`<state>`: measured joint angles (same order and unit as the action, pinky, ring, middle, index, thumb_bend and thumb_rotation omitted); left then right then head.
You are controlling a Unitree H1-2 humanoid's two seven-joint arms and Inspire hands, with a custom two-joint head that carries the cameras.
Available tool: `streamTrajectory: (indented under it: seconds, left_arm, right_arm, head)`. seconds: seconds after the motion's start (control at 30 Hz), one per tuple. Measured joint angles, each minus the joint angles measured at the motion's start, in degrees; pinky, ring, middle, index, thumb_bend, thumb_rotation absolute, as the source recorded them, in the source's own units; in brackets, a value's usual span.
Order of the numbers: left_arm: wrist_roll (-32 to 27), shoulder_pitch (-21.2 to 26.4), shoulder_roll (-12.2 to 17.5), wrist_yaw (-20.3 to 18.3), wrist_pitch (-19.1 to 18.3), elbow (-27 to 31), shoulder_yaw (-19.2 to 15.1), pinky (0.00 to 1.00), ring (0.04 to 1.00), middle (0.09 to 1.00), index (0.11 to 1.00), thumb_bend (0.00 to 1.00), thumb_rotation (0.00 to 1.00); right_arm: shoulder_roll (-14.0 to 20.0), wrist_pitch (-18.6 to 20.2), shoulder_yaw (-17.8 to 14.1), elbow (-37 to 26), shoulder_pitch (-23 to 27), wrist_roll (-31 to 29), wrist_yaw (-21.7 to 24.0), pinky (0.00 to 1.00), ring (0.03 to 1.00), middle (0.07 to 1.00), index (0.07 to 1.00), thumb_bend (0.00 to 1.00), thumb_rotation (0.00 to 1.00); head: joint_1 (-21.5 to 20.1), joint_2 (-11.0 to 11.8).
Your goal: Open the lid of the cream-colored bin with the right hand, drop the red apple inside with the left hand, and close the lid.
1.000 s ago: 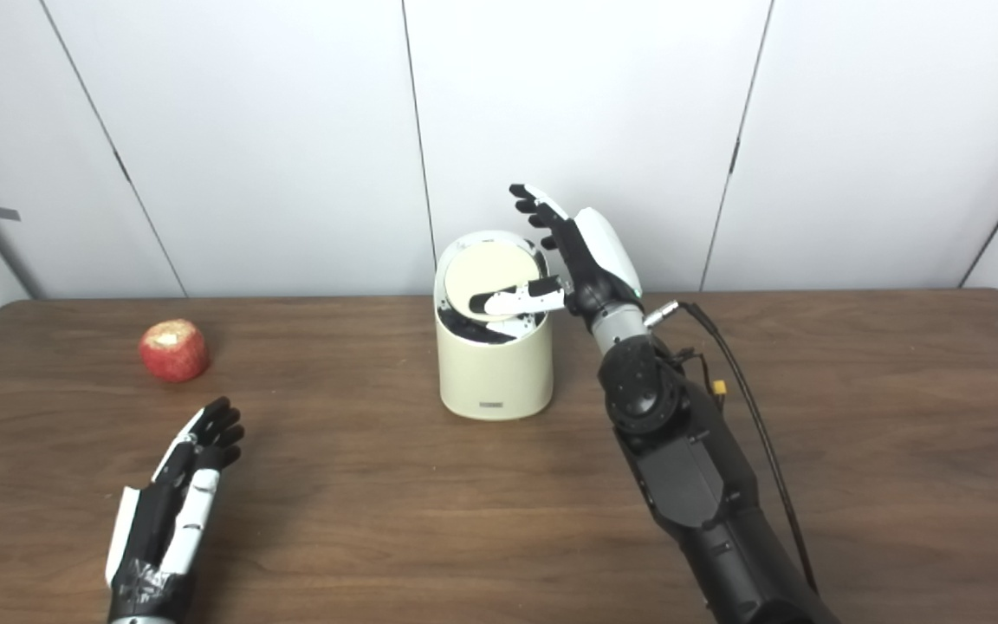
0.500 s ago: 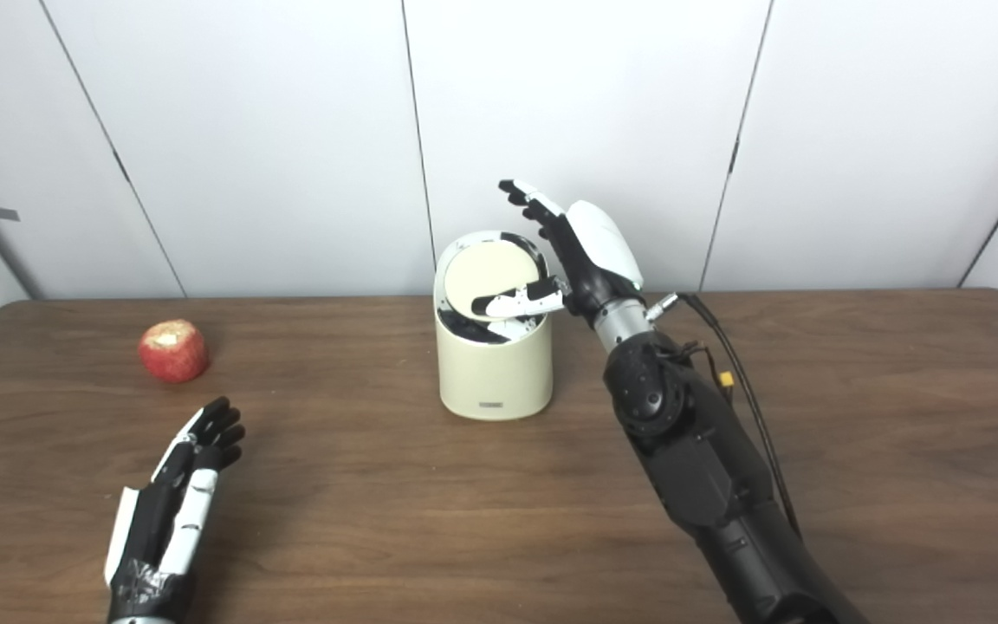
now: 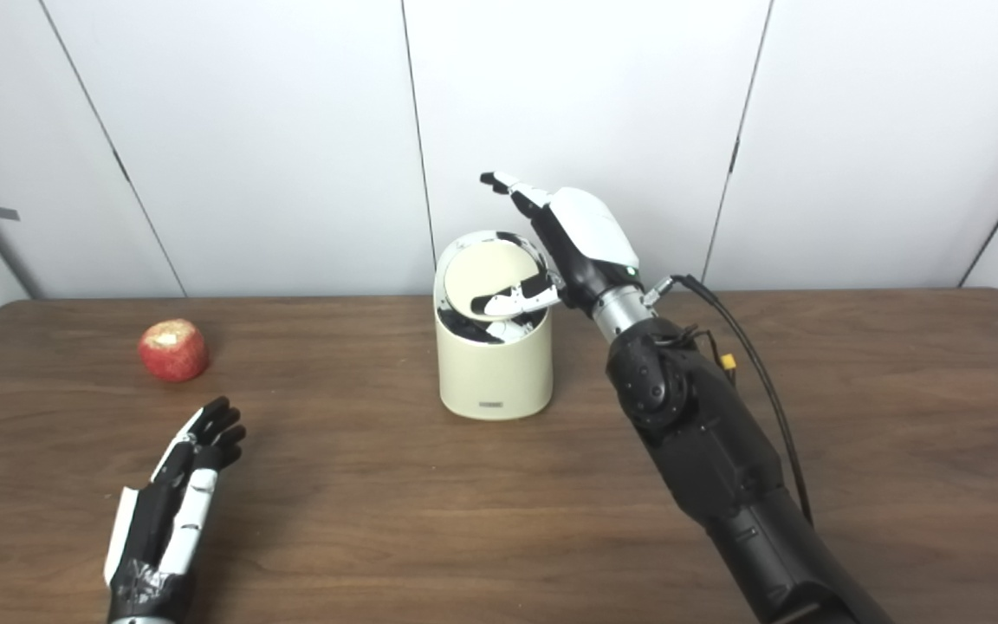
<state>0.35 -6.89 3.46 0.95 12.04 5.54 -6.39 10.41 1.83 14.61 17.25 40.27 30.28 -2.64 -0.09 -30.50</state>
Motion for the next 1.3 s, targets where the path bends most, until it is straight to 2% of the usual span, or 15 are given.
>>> streamTrajectory:
  seconds: [0.17,0.23,0.37,0.5,0.6,0.67,0.87,1.03,1.17,1.3]
  left_arm:
    - [0.2,-0.1,0.0,0.0,0.0,0.1,0.1,0.88,0.872,0.887,0.915,0.46,0.78]
    - [0.3,-0.1,0.0,0.0,0.0,0.1,0.1,0.88,0.872,0.888,0.914,0.47,0.75]
    - [0.1,-0.1,0.0,0.0,-0.1,0.2,0.1,0.87,0.870,0.888,0.916,0.45,0.76]
    - [0.1,-0.1,0.0,0.0,-0.4,0.3,0.2,0.88,0.874,0.889,0.915,0.46,0.74]
    - [-0.1,-0.1,0.0,0.0,-0.4,0.3,0.2,0.88,0.874,0.889,0.917,0.46,0.75]
    - [0.0,-0.2,0.1,0.0,-0.4,0.3,0.1,0.87,0.871,0.886,0.911,0.47,0.75]
    - [-0.8,-0.3,0.0,0.0,-0.4,0.3,0.0,0.87,0.865,0.882,0.905,0.47,0.72]
    - [-0.9,-0.2,0.0,0.0,-0.4,0.3,0.0,0.87,0.867,0.882,0.906,0.47,0.72]
    - [-1.2,-0.2,0.1,-0.1,-0.4,0.3,-0.1,0.87,0.866,0.881,0.905,0.50,0.71]
    - [-1.0,-0.2,0.1,0.0,-0.5,0.2,-0.1,0.86,0.862,0.882,0.903,0.48,0.74]
  right_arm:
    - [0.2,3.7,-2.9,-5.2,-1.4,-2.0,2.3,0.76,0.850,0.872,0.897,0.77,0.22]
    - [0.3,5.3,-4.9,-7.5,-1.5,-3.2,2.6,0.75,0.846,0.865,0.892,0.71,0.25]
    - [0.8,8.1,-7.6,-12.1,-2.1,-4.8,3.3,0.68,0.823,0.868,0.880,0.69,0.19]
    - [2.6,11.7,-7.4,-16.9,-5.5,-3.5,5.1,0.68,0.818,0.851,0.887,0.66,0.25]
    - [4.4,11.4,-7.5,-18.1,-9.4,-3.2,5.6,0.69,0.813,0.843,0.880,0.64,0.29]
    - [5.1,11.3,-8.1,-18.4,-12.2,-3.4,5.6,0.70,0.823,0.874,0.887,0.61,0.37]
    - [4.8,11.5,-10.5,-20.5,-19.4,-5.8,5.6,0.78,0.838,0.864,0.889,0.57,0.52]
    - [3.8,11.6,-13.1,-23.3,-23.9,-10.5,6.0,0.80,0.848,0.865,0.877,0.53,0.58]
    - [1.9,11.6,-15.6,-23.7,-27.3,-15.7,6.1,0.77,0.857,0.893,0.880,0.45,0.55]
    - [-2.0,11.6,-18.5,-23.7,-29.9,-23.0,6.0,0.83,0.890,0.930,0.915,0.44,0.69]
  head:
    - [0.1,-0.1]
    - [0.1,-0.2]
    - [0.0,-0.4]
    - [0.0,-0.6]
    - [0.0,-0.5]
    - [0.0,-0.7]
    - [-0.2,-0.9]
    - [-0.6,-1.0]
    - [-0.7,-1.1]
    - [-0.7,-1.1]
